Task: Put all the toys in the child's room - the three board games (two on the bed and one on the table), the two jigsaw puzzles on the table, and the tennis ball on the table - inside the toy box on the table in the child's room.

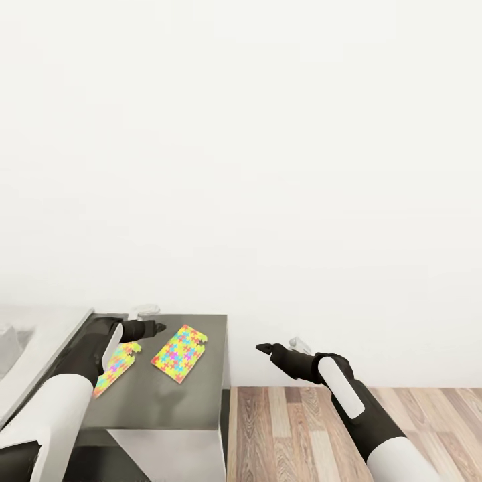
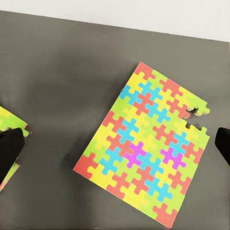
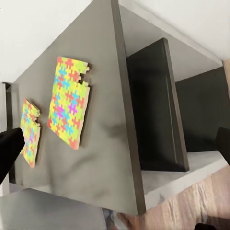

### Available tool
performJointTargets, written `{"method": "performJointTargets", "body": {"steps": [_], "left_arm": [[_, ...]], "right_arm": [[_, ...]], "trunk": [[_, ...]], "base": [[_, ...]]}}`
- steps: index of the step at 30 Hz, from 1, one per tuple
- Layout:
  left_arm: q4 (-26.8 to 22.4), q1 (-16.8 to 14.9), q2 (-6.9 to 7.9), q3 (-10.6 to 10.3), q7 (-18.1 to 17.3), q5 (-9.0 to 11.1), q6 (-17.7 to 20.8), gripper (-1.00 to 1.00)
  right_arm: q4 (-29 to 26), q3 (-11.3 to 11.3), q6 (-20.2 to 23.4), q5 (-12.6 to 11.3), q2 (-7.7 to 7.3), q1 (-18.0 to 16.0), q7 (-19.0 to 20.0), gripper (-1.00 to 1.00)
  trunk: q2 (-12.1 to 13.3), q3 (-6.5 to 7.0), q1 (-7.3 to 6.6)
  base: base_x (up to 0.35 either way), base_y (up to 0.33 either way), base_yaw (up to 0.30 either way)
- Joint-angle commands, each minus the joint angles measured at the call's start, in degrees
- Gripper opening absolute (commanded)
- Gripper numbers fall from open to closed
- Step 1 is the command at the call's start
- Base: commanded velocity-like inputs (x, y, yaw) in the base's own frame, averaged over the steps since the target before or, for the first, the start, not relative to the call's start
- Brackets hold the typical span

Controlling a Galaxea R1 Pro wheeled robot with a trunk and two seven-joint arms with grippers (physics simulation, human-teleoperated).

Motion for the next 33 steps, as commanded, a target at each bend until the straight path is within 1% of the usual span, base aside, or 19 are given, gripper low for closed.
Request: {"method": "performJointTargets", "body": {"steps": [1, 13, 23, 33], "left_arm": [[-0.1, -0.1, -0.04, 0.2, -0.4, -0.3, 0.3, 1.0], [-0.1, -0.1, -0.07, 0.2, -0.4, -0.3, 0.3, 1.0], [-0.1, -0.1, -0.08, 0.2, -0.4, -0.3, 0.3, 1.0], [-0.1, -0.1, -0.08, 0.2, -0.4, -0.3, 0.3, 1.0]], "right_arm": [[-0.1, 0.1, 0.1, -0.5, -0.06, 0.0, -0.5, 1.0], [-0.1, 0.1, 0.0, -0.5, -0.06, 0.0, -0.5, 1.0], [-0.1, -0.2, 0.0, -0.5, -0.06, 0.0, -0.5, 1.0], [-0.1, -0.3, 0.0, -0.5, -0.06, 0.0, -0.5, 1.0]], "trunk": [[-0.1, -0.13, 0.04], [-0.1, -0.13, 0.04], [-0.1, -0.13, 0.04], [-0.1, -0.26, 0.04]], "base": [[0.0, 0.0, 0.201], [0.0, -0.006, 0.231], [0.0, -0.191, 0.255], [0.0, -0.036, 0.212]]}}
